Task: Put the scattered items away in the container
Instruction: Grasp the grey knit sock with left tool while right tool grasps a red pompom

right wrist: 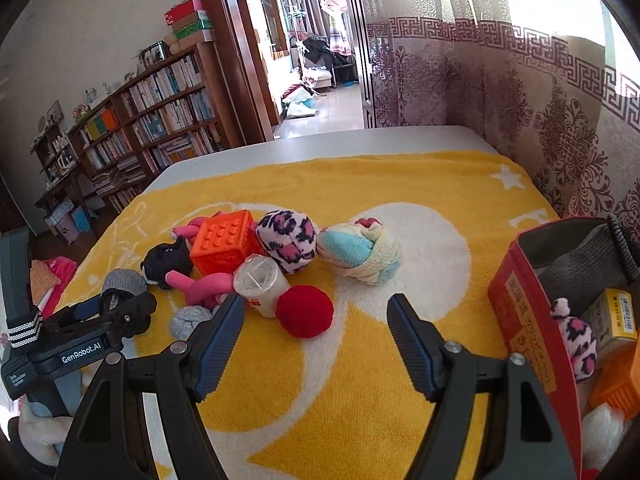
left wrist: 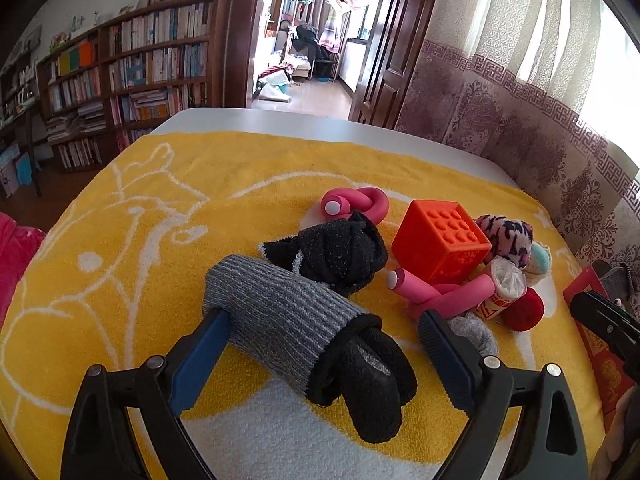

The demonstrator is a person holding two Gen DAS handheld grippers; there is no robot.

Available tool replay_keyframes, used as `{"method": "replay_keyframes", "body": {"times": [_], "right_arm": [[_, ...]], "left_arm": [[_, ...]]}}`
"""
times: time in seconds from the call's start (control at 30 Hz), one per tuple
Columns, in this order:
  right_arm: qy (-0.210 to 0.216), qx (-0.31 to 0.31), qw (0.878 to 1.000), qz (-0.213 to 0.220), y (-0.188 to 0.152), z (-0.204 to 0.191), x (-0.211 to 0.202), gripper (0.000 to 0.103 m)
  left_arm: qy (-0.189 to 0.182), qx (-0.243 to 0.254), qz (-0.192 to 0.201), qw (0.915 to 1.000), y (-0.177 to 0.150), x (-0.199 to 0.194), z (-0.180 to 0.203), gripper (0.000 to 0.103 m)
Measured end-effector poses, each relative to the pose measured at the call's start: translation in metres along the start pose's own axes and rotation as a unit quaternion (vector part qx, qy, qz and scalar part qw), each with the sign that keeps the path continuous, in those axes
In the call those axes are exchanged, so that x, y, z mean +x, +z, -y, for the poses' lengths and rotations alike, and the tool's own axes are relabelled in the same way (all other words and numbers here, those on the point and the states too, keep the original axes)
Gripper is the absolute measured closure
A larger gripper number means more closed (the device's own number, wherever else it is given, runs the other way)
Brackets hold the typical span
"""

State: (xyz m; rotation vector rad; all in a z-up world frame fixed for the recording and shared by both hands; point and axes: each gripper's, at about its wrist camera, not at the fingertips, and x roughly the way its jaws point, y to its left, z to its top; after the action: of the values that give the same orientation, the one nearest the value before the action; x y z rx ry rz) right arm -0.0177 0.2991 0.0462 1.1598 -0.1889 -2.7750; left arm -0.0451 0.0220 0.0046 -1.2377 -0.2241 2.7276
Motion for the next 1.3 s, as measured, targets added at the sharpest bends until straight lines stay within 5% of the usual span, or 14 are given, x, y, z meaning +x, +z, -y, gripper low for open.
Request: {"method": "replay_keyframes", "body": {"times": [0.37,0.53,0.77,0.87,1.0,1.1,1.3], "right_arm": [[0.001,0.011,1.000,-0.024,-0.010,0.013,0.026,0.026],[-0.001,-0.005,1.000,-0.024,-0.009,0.007,0.028,0.026],[-0.001,-0.018,0.999,-0.042,-0.005,0.000,0.041,0.026],[0.001,-0.015,0.998,-0.056,-0.007,0.001,0.047,0.036],[0.012,-0.012,0.997,-0.070,-0.010,0.003,0.054,0.059],[0.012,-0.016,0.998,-0.062,-0.011,0.002,0.051,0.062],[0.006,-0.015,0.999,-0.048,-0.013,0.003,0.044,0.063]], "left_arm": [[0.003,-0.032,-0.004,0.9995,-0.002,0.000,-0.016,0.007],[0.010,-0.068,-0.036,0.9970,-0.003,0.013,-0.031,0.007],[0.008,-0.053,-0.039,0.9978,-0.005,0.014,-0.024,0.007],[0.001,-0.048,-0.037,0.9982,-0.005,0.013,-0.022,0.007],[-0.007,-0.034,-0.030,0.9989,-0.005,0.009,-0.015,0.025],[-0.020,-0.025,-0.016,0.9993,-0.006,0.002,-0.011,0.040],[-0.006,0.011,0.015,0.9998,-0.006,-0.012,0.003,0.040]]}}
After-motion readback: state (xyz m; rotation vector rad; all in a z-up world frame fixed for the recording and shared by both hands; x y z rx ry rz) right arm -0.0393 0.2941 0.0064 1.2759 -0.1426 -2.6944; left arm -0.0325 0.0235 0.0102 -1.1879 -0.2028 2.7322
